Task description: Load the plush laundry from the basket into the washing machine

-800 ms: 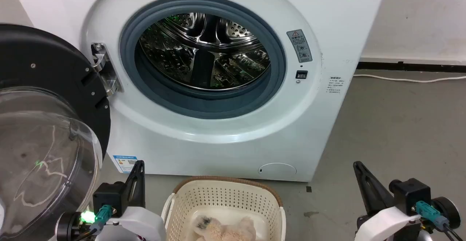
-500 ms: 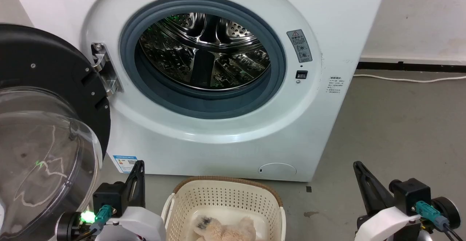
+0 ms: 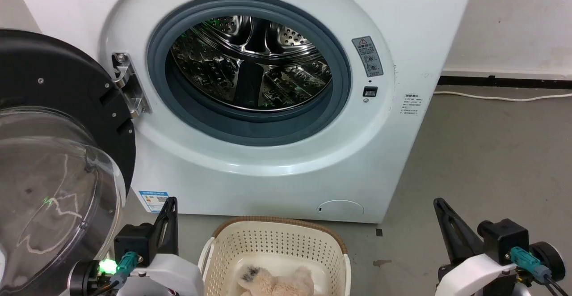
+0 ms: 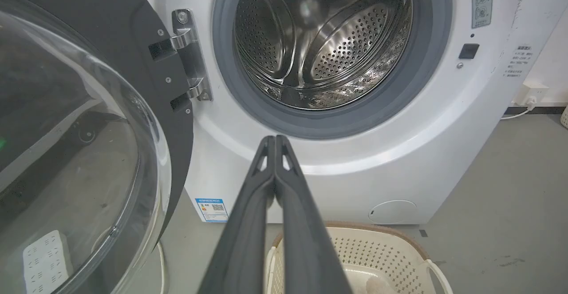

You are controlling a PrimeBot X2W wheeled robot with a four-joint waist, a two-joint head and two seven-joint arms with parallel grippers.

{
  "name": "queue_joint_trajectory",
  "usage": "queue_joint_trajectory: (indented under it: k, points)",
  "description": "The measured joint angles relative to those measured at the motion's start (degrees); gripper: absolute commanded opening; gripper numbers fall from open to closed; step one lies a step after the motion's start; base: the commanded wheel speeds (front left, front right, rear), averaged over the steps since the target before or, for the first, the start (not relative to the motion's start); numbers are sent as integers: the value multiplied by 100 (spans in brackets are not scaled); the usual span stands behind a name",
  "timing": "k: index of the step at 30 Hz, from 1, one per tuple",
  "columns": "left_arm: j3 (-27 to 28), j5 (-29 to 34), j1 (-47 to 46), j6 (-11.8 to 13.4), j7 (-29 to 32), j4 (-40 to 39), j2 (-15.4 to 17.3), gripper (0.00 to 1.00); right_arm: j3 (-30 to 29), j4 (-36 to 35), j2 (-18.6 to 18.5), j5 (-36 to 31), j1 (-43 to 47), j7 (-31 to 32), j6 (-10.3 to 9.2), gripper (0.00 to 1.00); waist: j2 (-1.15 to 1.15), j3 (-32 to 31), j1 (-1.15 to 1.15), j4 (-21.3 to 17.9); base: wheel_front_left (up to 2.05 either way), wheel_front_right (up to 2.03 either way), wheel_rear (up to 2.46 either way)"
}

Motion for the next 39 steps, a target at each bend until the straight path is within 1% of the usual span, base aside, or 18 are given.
queue_joint_trajectory:
  k: [23, 24, 39]
  points:
    - [0, 0, 0, 0, -1, 0, 0, 0, 1, 0, 0, 0, 0, 0, 0, 0, 0, 0, 0, 0, 0, 0, 0]
    - [0, 0, 0, 0, 0, 0, 0, 100, 0, 0, 0, 0, 0, 0, 0, 100, 0, 0, 0, 0, 0, 0, 0]
    - [-81, -10, 1, -3, -71, 11, 3, 100, -30, 0, 0, 87, 2, -68, 0, 100, 0, 64, 0, 2, 0, 0, 0]
